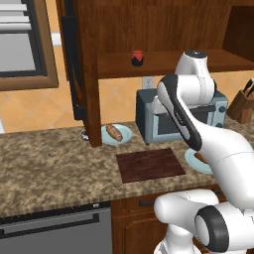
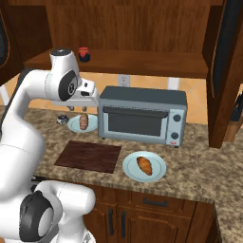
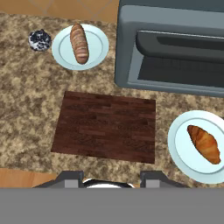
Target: From the different types of pastries on the counter, select a croissant and place it on the cutting board. Then retrieve a jar of jam from the cabinet and place it alongside the croissant on the cutting board.
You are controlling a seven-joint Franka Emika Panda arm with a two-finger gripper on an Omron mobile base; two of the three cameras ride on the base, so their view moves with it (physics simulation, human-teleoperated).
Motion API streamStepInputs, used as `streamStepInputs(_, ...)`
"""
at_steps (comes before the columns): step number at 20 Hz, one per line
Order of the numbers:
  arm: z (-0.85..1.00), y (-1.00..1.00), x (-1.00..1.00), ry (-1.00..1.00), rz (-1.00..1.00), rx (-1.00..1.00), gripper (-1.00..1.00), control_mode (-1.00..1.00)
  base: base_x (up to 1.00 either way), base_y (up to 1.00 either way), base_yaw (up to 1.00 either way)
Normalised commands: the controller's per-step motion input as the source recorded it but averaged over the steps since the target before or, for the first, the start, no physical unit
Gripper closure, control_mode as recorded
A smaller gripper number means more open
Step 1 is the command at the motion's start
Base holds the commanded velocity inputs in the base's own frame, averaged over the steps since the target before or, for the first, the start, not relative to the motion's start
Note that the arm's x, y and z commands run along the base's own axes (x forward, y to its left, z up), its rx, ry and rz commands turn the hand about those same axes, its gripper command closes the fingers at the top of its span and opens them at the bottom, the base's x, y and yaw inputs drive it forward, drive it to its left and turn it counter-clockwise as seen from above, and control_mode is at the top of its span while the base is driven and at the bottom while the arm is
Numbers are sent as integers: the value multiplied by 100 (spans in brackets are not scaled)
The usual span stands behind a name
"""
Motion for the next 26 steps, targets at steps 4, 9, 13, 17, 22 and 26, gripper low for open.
streamStepInputs(4,0,-14,0,0,0,0,-100,-100,0,0,0)
streamStepInputs(9,0,-37,0,3,0,0,-100,-100,0,0,0)
streamStepInputs(13,0,-41,0,7,0,0,-100,-100,0,0,0)
streamStepInputs(17,0,-34,0,8,0,0,-100,-100,0,0,0)
streamStepInputs(22,0,-35,0,4,0,-2,-100,-100,0,0,0)
streamStepInputs(26,-2,-53,0,7,0,-2,-100,-100,0,0,0)
